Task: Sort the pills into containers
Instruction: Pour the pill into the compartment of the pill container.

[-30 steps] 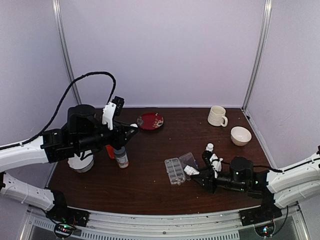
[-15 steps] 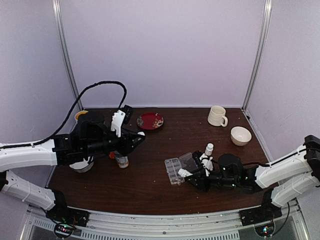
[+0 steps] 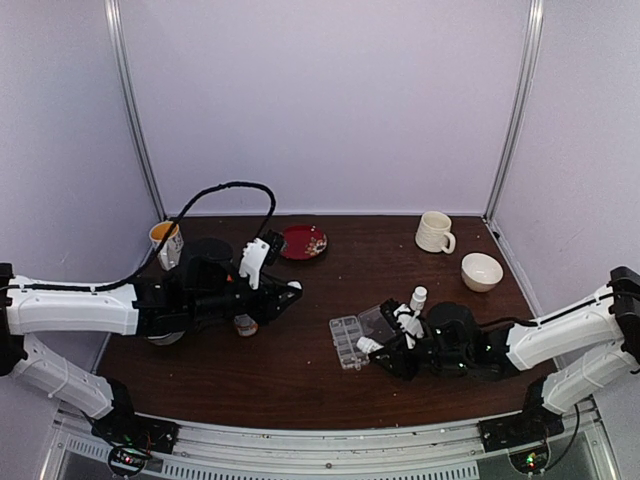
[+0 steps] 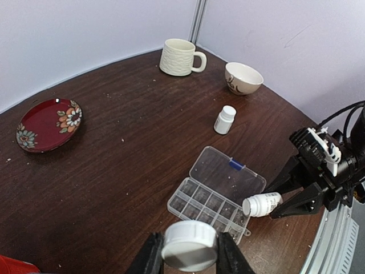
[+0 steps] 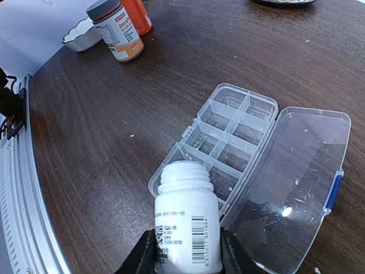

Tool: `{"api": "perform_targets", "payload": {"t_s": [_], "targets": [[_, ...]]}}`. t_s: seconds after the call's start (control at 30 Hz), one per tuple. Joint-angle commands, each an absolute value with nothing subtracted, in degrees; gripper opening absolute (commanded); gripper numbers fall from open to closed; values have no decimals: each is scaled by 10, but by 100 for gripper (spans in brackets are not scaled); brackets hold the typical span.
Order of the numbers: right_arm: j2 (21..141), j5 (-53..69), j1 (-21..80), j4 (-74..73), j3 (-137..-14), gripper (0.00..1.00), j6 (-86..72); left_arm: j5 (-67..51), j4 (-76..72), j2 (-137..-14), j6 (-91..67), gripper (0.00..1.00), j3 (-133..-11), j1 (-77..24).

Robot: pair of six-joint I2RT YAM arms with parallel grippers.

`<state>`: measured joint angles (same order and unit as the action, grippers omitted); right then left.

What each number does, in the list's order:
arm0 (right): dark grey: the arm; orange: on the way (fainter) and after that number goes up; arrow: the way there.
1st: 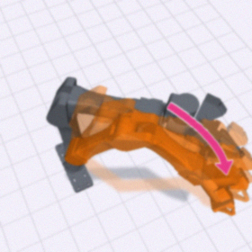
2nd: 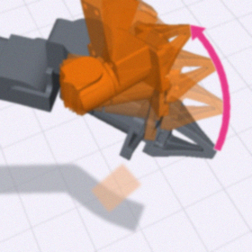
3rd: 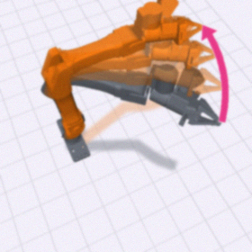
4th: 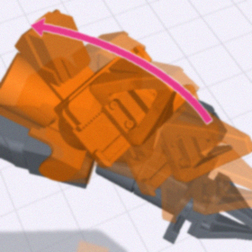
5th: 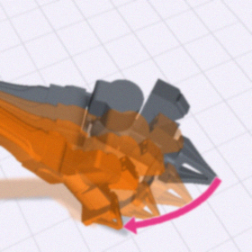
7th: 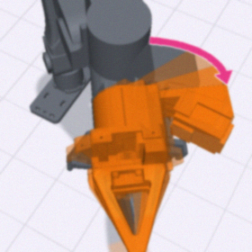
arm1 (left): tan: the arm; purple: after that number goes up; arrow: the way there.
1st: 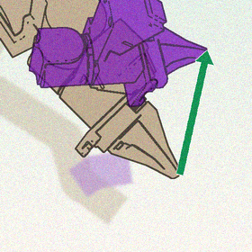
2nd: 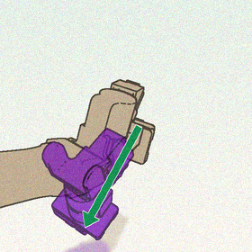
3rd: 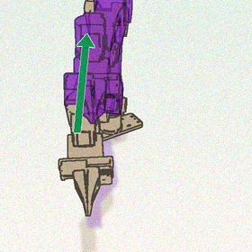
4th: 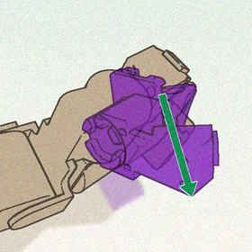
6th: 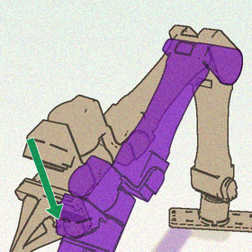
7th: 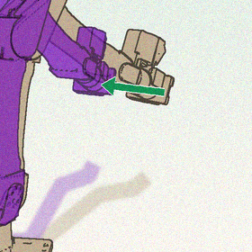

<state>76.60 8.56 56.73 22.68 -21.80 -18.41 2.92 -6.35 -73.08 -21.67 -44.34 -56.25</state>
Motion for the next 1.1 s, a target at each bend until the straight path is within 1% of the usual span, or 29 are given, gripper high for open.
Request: {"api": "perform_targets", "payload": {"t_s": [0.0,0.43,0.53,0.77,1.07], "targets": [[773,58,563,197,-235,0,-197,23,-106,-746,-219,0,-444,-568],[795,54,563,158,-267,0,-197,24,-115,-758,-226,0,-438,-572],[804,43,563,115,-290,0,-187,24,-120,-760,-231,0,-436,-574],[805,31,563,72,-310,0,-178,26,-120,-764,-237,0,-435,-574],[817,46,563,69,-318,0,-168,22,-115,-769,-236,0,-437,-575]]}}
